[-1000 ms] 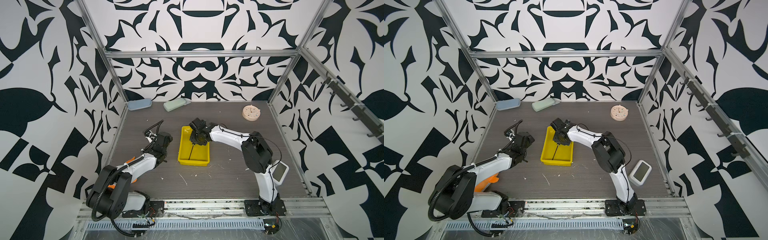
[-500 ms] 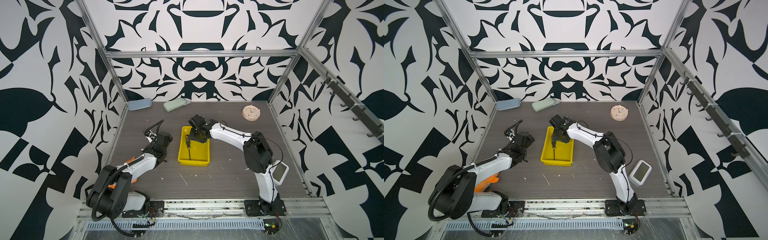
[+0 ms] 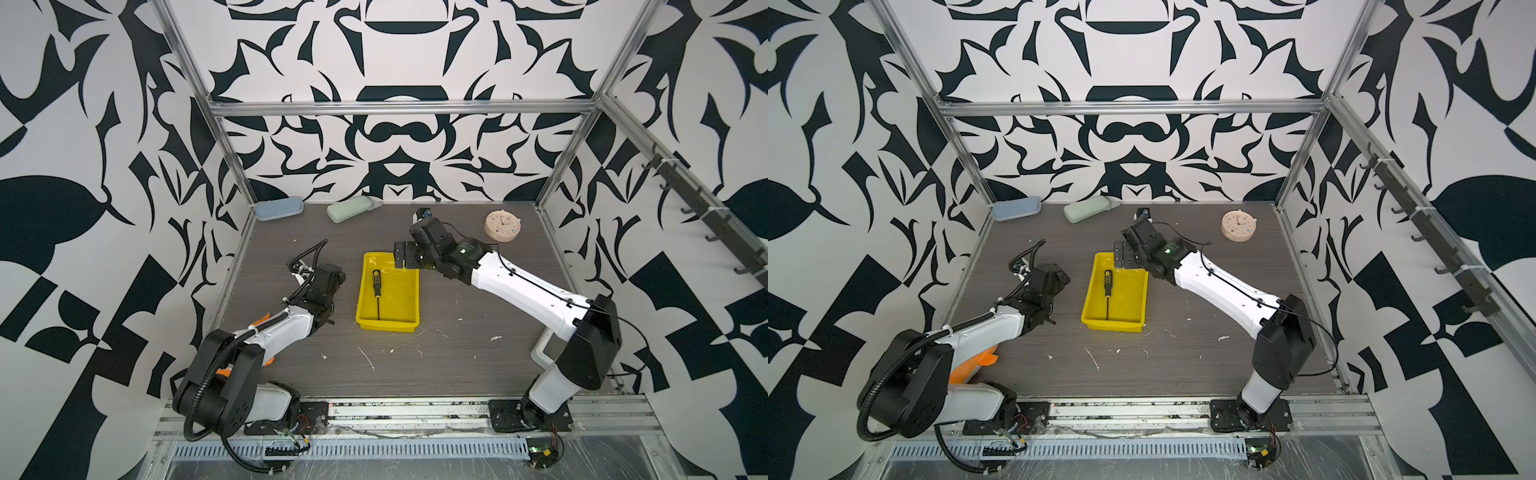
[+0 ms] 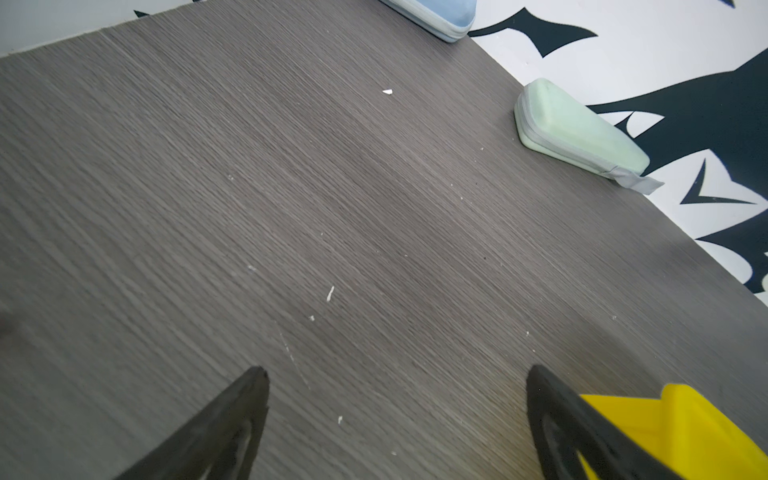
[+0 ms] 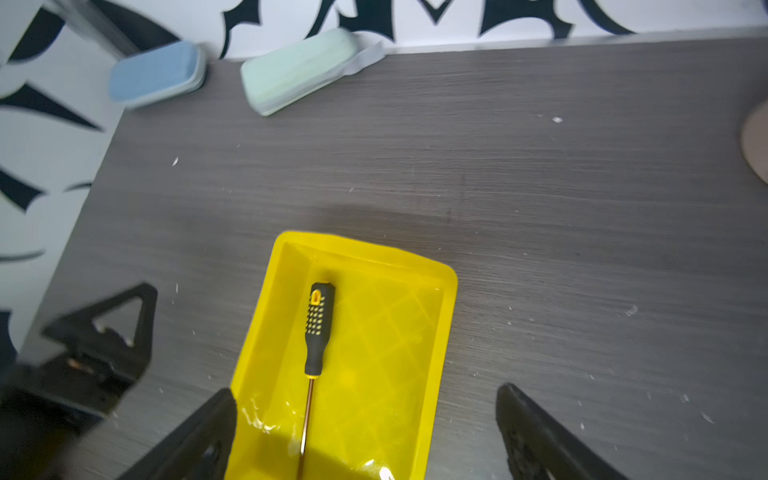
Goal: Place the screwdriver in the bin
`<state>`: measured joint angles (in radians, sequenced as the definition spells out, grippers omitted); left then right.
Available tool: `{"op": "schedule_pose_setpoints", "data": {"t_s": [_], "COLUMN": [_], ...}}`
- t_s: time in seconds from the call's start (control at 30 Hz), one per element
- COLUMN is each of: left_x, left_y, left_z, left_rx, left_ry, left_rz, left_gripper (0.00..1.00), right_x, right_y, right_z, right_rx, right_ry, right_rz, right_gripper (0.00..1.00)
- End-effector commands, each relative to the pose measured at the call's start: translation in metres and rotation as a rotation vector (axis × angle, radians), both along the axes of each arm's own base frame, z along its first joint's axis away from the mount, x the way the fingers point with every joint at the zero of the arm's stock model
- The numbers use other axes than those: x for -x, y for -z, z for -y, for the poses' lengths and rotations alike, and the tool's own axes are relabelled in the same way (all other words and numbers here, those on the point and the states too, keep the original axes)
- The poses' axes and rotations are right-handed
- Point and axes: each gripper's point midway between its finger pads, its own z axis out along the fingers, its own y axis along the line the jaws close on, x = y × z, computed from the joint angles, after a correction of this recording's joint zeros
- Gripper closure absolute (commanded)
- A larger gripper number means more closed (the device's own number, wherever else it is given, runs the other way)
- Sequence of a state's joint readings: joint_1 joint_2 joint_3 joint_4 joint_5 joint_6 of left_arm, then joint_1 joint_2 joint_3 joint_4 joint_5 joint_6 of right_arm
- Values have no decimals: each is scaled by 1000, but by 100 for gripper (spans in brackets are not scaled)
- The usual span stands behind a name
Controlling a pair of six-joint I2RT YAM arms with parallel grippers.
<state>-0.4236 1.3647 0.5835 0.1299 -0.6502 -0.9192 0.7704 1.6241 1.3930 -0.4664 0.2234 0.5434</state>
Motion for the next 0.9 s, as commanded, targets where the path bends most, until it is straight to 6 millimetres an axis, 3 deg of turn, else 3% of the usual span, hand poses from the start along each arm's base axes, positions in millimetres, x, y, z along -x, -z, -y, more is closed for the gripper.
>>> {"op": "schedule_pose_setpoints", "data": {"t_s": [0.0,0.2,0.3,0.43,0.67,0.87], "left_x": [-2,-2,-2,-3,-2,-1], "left_y": [0,1,1,2,2,1], "left_z": [0,0,2,4,2,1], "left_rx": [14,14,20,23,20,17], "left_ry": [-13,-13,-5,0,-4,-7], "left_rz": [-7,-7,-9,-13,-14,-12], "left_gripper": [1,1,1,1,1,1], "right_x": [-6,-8,-2,2,4,-12], "right_y": [-5,-19,-6,13,67,77], "right_z": [2,54,74,119,190,224], "right_rx": [1,178,406,637,694,672], "right_ry": [-20,60,-38,9,113,233], "right_rz": [126,348,440,479,390,386], "right_gripper": [1,4,3,1,0,1]}}
